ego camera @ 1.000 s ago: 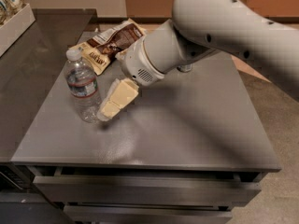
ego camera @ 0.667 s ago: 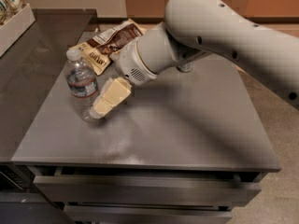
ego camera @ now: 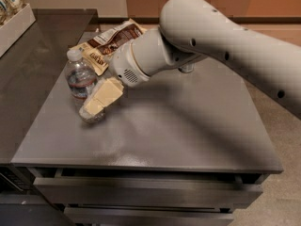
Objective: Knock water bottle over
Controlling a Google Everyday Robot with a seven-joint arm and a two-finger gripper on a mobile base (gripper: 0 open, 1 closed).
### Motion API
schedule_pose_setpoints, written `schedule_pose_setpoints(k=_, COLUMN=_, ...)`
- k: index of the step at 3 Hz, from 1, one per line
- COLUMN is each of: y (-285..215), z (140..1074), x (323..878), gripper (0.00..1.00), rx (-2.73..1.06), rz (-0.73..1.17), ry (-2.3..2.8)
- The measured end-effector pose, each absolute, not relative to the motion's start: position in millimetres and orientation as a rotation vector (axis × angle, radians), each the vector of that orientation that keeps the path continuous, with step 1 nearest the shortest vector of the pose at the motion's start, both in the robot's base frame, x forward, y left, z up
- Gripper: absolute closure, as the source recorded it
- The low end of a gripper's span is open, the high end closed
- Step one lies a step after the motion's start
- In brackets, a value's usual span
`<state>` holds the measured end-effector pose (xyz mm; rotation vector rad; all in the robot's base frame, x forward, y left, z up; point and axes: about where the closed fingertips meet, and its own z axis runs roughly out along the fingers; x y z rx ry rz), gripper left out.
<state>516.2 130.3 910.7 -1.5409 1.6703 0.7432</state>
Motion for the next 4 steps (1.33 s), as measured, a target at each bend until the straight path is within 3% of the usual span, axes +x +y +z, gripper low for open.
schedule_pose_setpoints(k=1, y=142, z=911, x=512, gripper=0.00, rx=-1.529, rz=0.804, ry=1.655)
schedule_pose_setpoints(k=2, y=150, z=914, x=507, gripper=0.17, rx=-1.528, rz=0.848, ry=1.634)
schedule_pose_setpoints(k=4, y=154, z=924, x=502, gripper=0.64, rx=-1.552, rz=0.853, ry=1.598)
